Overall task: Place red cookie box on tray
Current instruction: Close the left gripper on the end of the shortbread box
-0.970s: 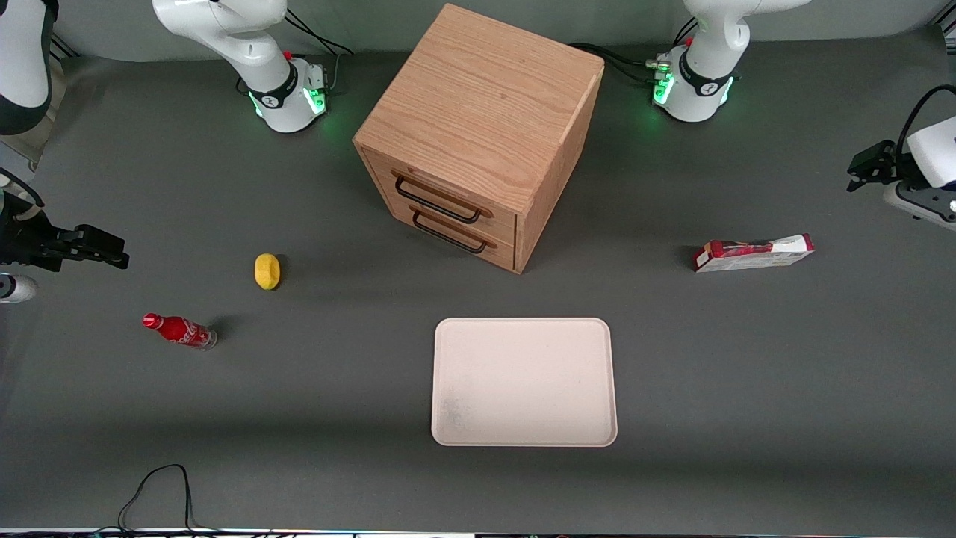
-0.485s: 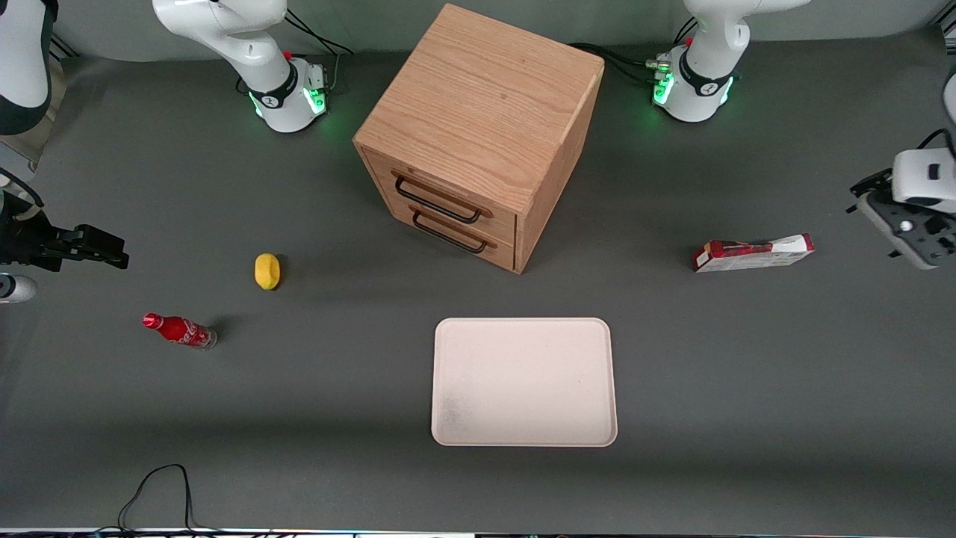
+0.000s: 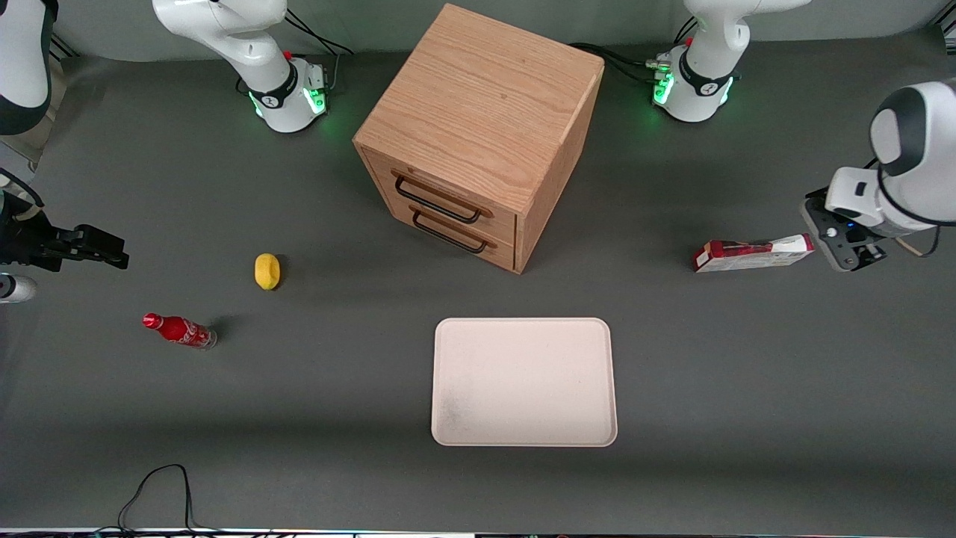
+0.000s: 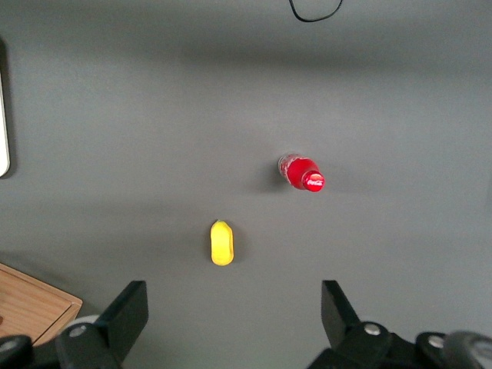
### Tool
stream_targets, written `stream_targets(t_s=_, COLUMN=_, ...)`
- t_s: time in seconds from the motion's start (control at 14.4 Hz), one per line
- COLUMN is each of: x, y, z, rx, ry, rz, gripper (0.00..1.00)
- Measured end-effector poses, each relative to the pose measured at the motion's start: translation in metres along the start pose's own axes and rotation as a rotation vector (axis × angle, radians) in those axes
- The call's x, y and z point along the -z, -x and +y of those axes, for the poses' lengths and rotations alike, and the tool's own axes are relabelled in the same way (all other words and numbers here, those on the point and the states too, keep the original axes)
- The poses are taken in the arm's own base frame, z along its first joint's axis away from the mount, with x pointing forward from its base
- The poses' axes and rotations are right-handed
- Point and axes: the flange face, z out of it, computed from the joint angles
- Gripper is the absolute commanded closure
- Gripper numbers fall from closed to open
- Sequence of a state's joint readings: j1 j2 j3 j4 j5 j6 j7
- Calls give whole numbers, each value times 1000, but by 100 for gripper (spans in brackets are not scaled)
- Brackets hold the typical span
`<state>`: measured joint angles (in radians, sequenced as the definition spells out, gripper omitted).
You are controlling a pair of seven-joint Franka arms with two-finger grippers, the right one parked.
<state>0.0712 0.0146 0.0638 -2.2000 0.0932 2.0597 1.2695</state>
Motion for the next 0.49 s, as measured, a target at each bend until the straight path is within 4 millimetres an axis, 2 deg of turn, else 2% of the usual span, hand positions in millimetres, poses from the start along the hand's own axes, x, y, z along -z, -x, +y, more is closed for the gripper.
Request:
stream_targets(t_s=0.28, x=-45, y=-9, z=11, rx=-38, ry=-13, rz=16, gripper=2)
stream_targets(t_s=0.49, x=-72, y=-15, z=20, rx=-63, ry=-27, rz=23, gripper=2)
